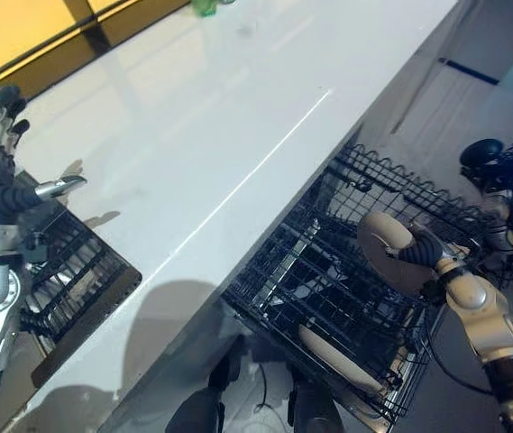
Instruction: Pick up plates and place into dishwasher.
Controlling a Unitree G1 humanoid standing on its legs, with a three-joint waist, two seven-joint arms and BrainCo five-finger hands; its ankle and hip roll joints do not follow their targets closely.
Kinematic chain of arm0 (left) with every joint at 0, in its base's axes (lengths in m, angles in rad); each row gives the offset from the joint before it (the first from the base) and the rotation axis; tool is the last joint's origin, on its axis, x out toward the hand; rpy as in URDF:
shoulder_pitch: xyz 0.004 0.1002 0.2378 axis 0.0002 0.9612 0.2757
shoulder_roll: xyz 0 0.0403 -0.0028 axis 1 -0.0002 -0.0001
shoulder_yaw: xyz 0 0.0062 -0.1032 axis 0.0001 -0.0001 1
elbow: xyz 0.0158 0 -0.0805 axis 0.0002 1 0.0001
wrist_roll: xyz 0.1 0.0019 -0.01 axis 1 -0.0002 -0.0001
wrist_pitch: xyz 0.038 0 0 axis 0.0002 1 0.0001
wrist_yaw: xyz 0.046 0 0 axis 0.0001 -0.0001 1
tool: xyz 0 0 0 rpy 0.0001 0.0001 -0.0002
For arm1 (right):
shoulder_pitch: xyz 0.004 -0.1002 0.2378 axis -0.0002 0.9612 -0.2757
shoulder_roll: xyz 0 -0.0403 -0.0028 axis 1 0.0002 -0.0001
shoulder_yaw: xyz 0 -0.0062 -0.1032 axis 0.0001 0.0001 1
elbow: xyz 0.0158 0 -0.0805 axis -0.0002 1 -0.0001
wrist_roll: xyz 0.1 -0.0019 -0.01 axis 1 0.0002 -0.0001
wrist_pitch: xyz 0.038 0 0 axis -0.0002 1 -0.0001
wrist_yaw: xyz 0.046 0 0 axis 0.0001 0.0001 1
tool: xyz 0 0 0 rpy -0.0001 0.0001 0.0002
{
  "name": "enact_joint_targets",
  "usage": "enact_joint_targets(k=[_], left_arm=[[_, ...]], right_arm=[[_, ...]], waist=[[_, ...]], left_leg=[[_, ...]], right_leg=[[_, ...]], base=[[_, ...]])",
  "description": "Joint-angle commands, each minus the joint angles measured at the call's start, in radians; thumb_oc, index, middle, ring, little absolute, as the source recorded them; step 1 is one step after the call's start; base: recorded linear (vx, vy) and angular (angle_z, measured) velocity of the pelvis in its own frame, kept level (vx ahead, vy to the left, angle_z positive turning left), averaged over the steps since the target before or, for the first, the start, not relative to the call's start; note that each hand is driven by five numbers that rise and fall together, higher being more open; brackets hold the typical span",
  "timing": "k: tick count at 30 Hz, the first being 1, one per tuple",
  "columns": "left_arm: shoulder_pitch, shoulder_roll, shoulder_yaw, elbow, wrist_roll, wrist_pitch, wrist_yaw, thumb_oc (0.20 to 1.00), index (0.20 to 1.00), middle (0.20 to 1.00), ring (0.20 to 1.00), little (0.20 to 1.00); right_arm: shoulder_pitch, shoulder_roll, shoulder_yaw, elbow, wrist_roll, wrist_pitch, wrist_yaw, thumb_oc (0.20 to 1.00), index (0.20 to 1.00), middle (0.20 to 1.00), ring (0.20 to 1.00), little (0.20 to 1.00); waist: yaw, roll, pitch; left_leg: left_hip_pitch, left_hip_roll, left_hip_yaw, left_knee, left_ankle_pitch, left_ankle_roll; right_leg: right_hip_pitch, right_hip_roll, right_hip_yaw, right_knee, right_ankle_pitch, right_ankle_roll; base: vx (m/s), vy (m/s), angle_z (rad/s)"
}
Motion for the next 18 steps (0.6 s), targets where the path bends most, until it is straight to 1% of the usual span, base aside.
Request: enact_joint_targets(k=[1, 3, 5, 8, 10, 12, 14, 16, 18], left_arm=[[-0.057, 0.049, -0.014, -0.029, -0.047, -0.026, 0.042, 1.000, 1.000, 1.000, 1.000, 1.000], [-0.059, 0.055, -0.020, -0.015, -0.048, -0.032, 0.049, 1.000, 1.000, 1.000, 1.000, 1.000], [-0.062, 0.053, -0.018, 0.005, -0.046, -0.043, 0.044, 1.000, 1.000, 1.000, 1.000, 1.000], [-0.067, 0.055, -0.022, 0.020, -0.050, -0.043, 0.037, 1.000, 1.000, 1.000, 1.000, 1.000], [-0.068, 0.058, -0.022, 0.043, -0.054, -0.050, 0.020, 1.000, 1.000, 1.000, 1.000, 1.000], [-0.075, 0.065, -0.031, 0.046, -0.053, -0.041, 0.020, 1.000, 1.000, 1.000, 1.000, 1.000], [-0.082, 0.084, -0.041, 0.042, -0.059, -0.035, 0.034, 1.000, 1.000, 1.000, 1.000, 1.000], [-0.090, 0.096, -0.049, 0.062, -0.065, -0.053, 0.037, 1.000, 1.000, 1.000, 1.000, 1.000], [-0.104, 0.107, -0.064, 0.070, -0.070, -0.054, 0.046, 1.000, 1.000, 1.000, 1.000, 1.000]], right_arm=[[-0.102, -0.093, 0.038, -0.005, 0.090, -0.101, 0.022, 0.200, 0.200, 0.200, 0.200, 0.200], [-0.116, -0.099, 0.041, -0.010, 0.163, -0.125, 0.069, 0.200, 0.200, 0.200, 0.200, 0.200], [-0.116, -0.093, 0.038, -0.020, 0.214, -0.129, 0.127, 0.200, 0.200, 0.200, 0.200, 0.200], [-0.120, -0.082, 0.045, -0.003, 0.337, -0.143, 0.201, 0.200, 0.200, 0.200, 0.200, 0.200], [-0.118, -0.070, 0.041, 0.036, 0.333, -0.139, 0.227, 0.200, 0.200, 0.200, 0.200, 0.200], [-0.128, -0.080, 0.070, 0.067, 0.291, -0.112, 0.232, 0.200, 0.200, 0.200, 0.200, 0.200], [-0.126, -0.094, 0.100, 0.071, 0.288, -0.099, 0.246, 0.200, 0.200, 0.200, 0.200, 0.200], [-0.118, -0.099, 0.119, 0.082, 0.281, -0.083, 0.268, 0.200, 0.200, 0.200, 0.200, 0.200], [-0.127, -0.106, 0.144, 0.111, 0.286, -0.076, 0.290, 0.200, 0.200, 0.200, 0.200, 0.200]], waist=[[0.033, -0.037, -0.026], [0.034, -0.039, -0.021], [0.034, -0.043, -0.017], [0.038, -0.047, -0.011], [0.042, -0.050, -0.011], [0.047, -0.053, -0.007], [0.048, -0.053, 0.007], [0.049, -0.052, 0.025], [0.049, -0.049, 0.039]], left_leg=[[0.051, 0.009, 0.036, 0.059, -0.084, 0.028], [0.048, 0.009, 0.039, 0.062, -0.085, 0.028], [0.045, 0.005, 0.040, 0.070, -0.089, 0.029], [0.047, 0.000, 0.043, 0.076, -0.094, 0.032], [0.049, -0.005, 0.047, 0.085, -0.100, 0.033], [0.048, -0.009, 0.050, 0.092, -0.102, 0.035], [0.041, -0.010, 0.053, 0.099, -0.103, 0.035], [0.030, -0.012, 0.055, 0.111, -0.104, 0.037], [0.023, -0.014, 0.058, 0.117, -0.102, 0.039]], right_leg=[[-0.025, -0.045, 0.008, 0.045, -0.022, 0.067], [-0.028, -0.045, 0.007, 0.053, -0.027, 0.067], [-0.031, -0.046, 0.009, 0.062, -0.033, 0.067], [-0.024, -0.049, 0.007, 0.065, -0.038, 0.067], [-0.012, -0.052, 0.009, 0.063, -0.040, 0.070], [-0.005, -0.058, 0.008, 0.059, -0.039, 0.073], [-0.009, -0.060, 0.009, 0.063, -0.038, 0.075], [-0.011, -0.061, 0.011, 0.065, -0.037, 0.072], [-0.008, -0.061, 0.010, 0.061, -0.035, 0.067]], base=[[0.05, -0.013, 0.19], [0.05, -0.006, 0.14], [0.06, -0.004, 0.10], [0.08, -0.006, 0.02], [0.12, -0.021, 0.01], [0.07, -0.022, 0.01], [0.00, 0.000, 0.00], [0.00, 0.000, 0.00], [0.00, 0.000, 0.00]])
